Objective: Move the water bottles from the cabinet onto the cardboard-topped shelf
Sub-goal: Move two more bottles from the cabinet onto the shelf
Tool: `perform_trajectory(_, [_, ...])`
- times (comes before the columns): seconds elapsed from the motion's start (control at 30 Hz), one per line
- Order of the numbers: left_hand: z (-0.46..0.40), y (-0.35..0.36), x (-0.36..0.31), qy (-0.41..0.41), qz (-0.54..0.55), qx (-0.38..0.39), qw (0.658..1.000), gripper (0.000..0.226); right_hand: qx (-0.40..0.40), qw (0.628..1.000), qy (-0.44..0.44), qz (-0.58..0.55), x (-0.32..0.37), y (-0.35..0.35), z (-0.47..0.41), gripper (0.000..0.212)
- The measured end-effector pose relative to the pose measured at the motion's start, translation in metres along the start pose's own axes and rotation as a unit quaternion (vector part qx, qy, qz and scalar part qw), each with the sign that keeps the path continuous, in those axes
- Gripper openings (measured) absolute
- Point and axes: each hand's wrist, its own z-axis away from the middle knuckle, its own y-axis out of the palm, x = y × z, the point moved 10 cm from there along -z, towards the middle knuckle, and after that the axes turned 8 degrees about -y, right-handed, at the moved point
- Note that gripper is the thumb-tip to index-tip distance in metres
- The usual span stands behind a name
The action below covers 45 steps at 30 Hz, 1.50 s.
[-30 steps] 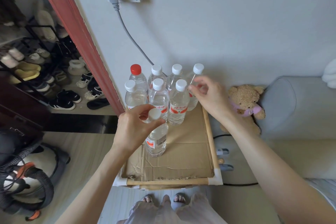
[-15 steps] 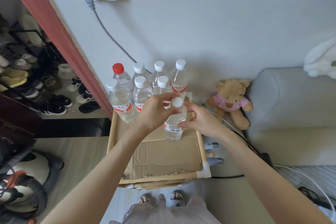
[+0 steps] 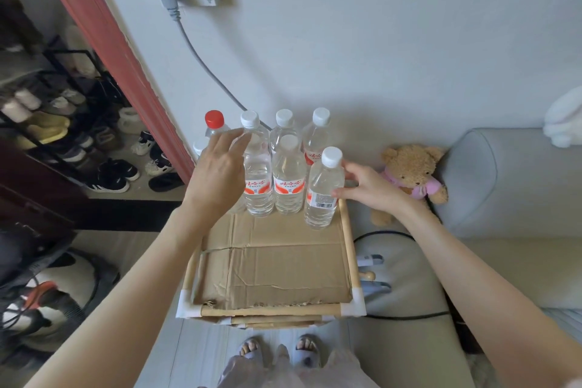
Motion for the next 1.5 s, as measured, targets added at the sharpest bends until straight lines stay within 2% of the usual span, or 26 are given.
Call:
perform_trajectory(0.1, [0.003, 0.014, 0.009, -0.006, -0.02, 0.034, 0.999, 0.053, 0.004, 0.999, 0.001, 0.032, 0.008, -0.001, 0.001, 0.04])
perform_trajectory(0.17, [0.003, 0.016, 0.011, -0.006, -0.026, 0.037, 0.999, 0.053, -0.056, 0.996, -0.014, 0.066, 0.02, -0.01, 0.002, 0.038])
perform_trajectory(0.27, [0.001, 0.013, 0.009, 0.002, -0.032, 0.033, 0.999, 0.052, -0.177, 0.97, -0.007, 0.166, 0.035, -0.033, 0.002, 0.052])
perform_trajectory(0.33, [0.001, 0.012, 0.006, 0.012, -0.038, 0.03, 0.999, 0.052, -0.194, 0.959, -0.001, 0.206, 0.047, -0.038, -0.001, 0.048])
perform_trajectory(0.47, [0.004, 0.011, 0.004, 0.028, -0.05, 0.028, 0.998, 0.055, -0.169, 0.962, -0.01, 0.214, 0.06, -0.037, -0.007, 0.037])
perform_trajectory(0.63, [0.004, 0.012, 0.007, 0.024, -0.036, 0.024, 0.999, 0.053, -0.064, 0.985, -0.007, 0.161, 0.063, -0.038, -0.014, 0.017])
perform_trajectory(0.73, [0.003, 0.014, 0.008, 0.023, -0.027, 0.023, 0.999, 0.055, -0.05, 0.986, 0.002, 0.158, 0.062, -0.036, -0.018, 0.02])
perform_trajectory(0.83, [0.003, 0.013, 0.008, 0.021, -0.019, 0.017, 0.999, 0.056, -0.116, 0.969, 0.027, 0.216, 0.059, -0.041, -0.021, 0.039])
perform_trajectory(0.93, [0.004, 0.013, 0.009, 0.02, -0.011, 0.013, 1.0, 0.056, -0.16, 0.953, 0.032, 0.257, 0.062, -0.046, -0.021, 0.033])
perform_trajectory(1.2, [0.003, 0.01, 0.008, 0.015, 0.001, -0.001, 1.0, 0.055, -0.102, 0.964, -0.002, 0.245, 0.066, -0.042, -0.026, 0.009])
perform_trajectory(1.33, [0.003, 0.011, 0.01, 0.014, 0.004, -0.002, 1.0, 0.056, -0.065, 0.964, -0.006, 0.258, 0.065, -0.041, -0.03, 0.028])
perform_trajectory(1.5, [0.003, 0.012, 0.011, 0.007, 0.014, -0.001, 1.0, 0.056, 0.016, 0.966, -0.027, 0.257, 0.069, -0.024, -0.034, 0.026])
